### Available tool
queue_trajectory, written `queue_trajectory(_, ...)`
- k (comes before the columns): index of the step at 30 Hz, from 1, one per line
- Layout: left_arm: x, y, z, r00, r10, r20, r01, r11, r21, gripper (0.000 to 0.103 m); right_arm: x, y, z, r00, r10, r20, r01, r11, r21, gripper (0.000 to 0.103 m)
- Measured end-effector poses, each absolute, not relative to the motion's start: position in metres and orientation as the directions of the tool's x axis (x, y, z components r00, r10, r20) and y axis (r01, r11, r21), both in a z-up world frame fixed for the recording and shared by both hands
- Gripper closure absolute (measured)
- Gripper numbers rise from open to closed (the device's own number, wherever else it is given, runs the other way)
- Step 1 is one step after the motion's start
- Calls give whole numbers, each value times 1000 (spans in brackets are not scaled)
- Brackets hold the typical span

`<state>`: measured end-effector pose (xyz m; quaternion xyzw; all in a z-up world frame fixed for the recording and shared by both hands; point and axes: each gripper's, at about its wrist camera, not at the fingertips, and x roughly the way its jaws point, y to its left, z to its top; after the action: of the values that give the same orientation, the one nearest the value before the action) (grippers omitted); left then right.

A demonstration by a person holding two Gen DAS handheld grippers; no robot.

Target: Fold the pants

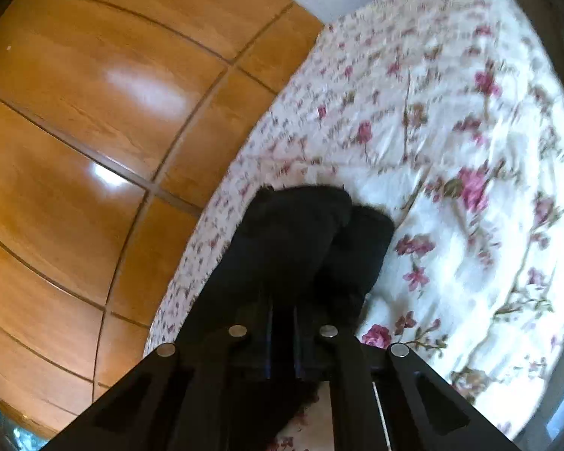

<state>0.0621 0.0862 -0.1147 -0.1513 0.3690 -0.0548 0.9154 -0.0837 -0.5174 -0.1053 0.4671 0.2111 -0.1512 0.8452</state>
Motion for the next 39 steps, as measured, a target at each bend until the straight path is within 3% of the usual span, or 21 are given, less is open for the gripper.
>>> queue_trajectory(9, 61, 90, -115, 723, -229, -652, -7, 941, -339, 59, -87, -518, -114, 842, -73, -534, 491, 515, 703, 93)
queue_trajectory(12, 61, 90, -116, 725, -232, -648, -7, 939, -345, 59, -98, -518, -102, 842, -141, -522, 508, 534, 676, 80)
queue_trajectory(14, 61, 90, -116, 726, -235, -646, -8, 937, -350, 59, -102, -520, -102, 834, -154, -530, 522, 533, 666, 59)
queue_trajectory(16, 61, 91, -116, 727, -238, -644, -8, 935, -354, 59, -104, -524, -108, 828, -144, -542, 531, 512, 675, 56)
queue_trajectory(21, 59, 93, -116, 729, -249, -637, -8, 928, -372, 58, -106, -530, -123, 857, -93, -507, 490, 452, 745, 56)
queue_trajectory(28, 59, 93, -116, 731, -254, -634, -8, 925, -379, 57, -81, -530, -124, 861, -53, -506, 460, 504, 731, 57)
queue_trajectory(31, 59, 93, -116, 731, -257, -632, -8, 923, -384, 57, -74, -532, -127, 850, -59, -523, 477, 505, 719, 73)
queue_trajectory(34, 59, 93, -116, 731, -261, -631, -6, 922, -388, 57, -73, -530, -122, 856, -48, -514, 470, 487, 736, 82)
queue_trajectory(39, 59, 95, -117, 733, -271, -624, -2, 916, -401, 56, -73, -516, -90, 851, -82, -519, 476, 537, 696, 86)
